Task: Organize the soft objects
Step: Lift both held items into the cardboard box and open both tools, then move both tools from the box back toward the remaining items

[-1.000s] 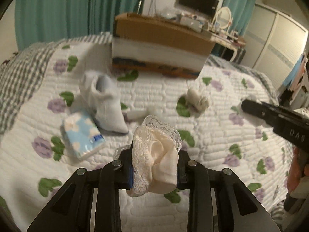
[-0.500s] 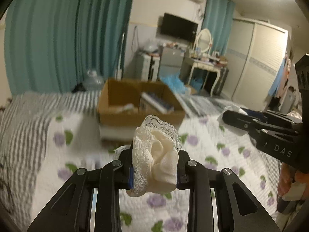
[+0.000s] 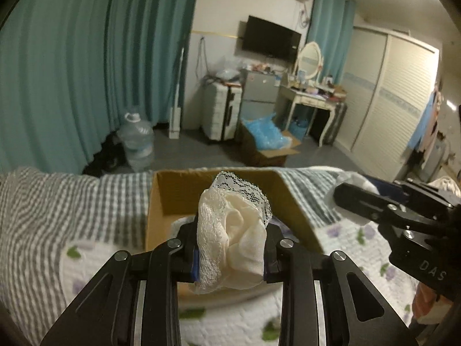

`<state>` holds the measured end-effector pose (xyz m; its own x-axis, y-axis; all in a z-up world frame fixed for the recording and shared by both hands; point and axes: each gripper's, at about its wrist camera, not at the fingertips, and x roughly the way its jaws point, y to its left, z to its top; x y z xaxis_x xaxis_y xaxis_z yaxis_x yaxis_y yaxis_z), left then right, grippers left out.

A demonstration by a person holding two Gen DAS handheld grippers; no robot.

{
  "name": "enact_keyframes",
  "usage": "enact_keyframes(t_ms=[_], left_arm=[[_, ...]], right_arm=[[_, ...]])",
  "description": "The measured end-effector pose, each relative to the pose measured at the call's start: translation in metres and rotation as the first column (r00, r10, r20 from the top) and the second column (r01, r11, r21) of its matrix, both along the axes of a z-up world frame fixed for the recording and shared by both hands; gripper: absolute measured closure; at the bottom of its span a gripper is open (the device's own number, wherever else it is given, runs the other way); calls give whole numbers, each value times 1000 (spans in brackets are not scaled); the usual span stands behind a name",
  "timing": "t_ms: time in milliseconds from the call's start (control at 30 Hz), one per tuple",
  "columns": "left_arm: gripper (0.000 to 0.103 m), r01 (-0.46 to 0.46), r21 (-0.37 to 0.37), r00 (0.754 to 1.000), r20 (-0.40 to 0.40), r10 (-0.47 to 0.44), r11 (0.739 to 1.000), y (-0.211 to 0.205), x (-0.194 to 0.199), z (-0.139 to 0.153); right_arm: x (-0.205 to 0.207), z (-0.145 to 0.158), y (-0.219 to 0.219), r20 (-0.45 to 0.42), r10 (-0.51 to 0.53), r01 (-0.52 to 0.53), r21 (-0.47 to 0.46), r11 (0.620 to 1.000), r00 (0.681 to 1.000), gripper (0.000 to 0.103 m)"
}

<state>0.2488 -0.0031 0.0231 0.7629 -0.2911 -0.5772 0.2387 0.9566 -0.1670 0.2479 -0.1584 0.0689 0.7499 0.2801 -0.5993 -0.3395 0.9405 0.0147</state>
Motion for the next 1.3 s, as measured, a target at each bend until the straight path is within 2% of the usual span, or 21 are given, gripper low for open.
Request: enact_keyframes(t_ms=[100,233,300,333,367,400,467,600,700,867,900,933,967,1000,1167,1300], left_arm=[[74,0,2,1000,-7,0,1000,6,27,-13],[71,-6,40,1000,-7,7,999,9,51,-33],[58,-13,55,1000,-24,14,998,11,60,-43],[53,-14,58,999,-36,16,998,12,65,-47],[43,-11,52,999,-44,13,999,12,69,-51],[38,-14,51,999,-46,16,999,13,71,-53],[36,-24,62,999,-43,27,998,13,74,-55],[35,-14,57,999,-36,16,998,12,70,-52],[35,-21,70,999,-40,24,997,11,64,-44],[35,-39,79,999,12,39,996,13,31,-2],[32,-43,76,999,33,41,996,14,22,9],[27,-47,72,997,59,42,996,16,10,22],[17,-52,71,995,87,46,996,19,-3,36],[14,-57,69,992,113,49,996,21,-17,49],[13,-122,36,961,252,109,992,37,-90,110],[13,-167,40,938,316,146,985,52,-136,139]], right_arm=[[36,-17,4,-40,-8,9,23,1000,999,73],[74,-42,10,-76,-33,35,24,999,997,73],[88,-52,10,-95,-39,42,29,999,995,70],[93,-56,10,-97,-44,47,26,999,994,67],[97,-58,12,-94,-45,47,23,999,995,57],[98,-60,9,-87,-47,49,26,998,995,40],[99,-61,9,-65,-58,60,33,998,996,18],[94,-54,5,-43,-73,75,45,996,996,18],[81,-38,-2,-21,-92,93,35,995,996,18],[40,11,-16,39,-109,109,11,994,993,18],[27,25,-19,59,-111,111,5,994,992,17],[16,36,-21,75,-113,113,-1,994,991,17],[2,49,-24,93,-116,117,-7,993,989,14],[-12,61,-27,112,-118,120,-10,993,987,12],[-80,109,-29,176,-115,122,-32,992,978,8],[-131,134,-24,217,-107,122,-56,991,970,7]])
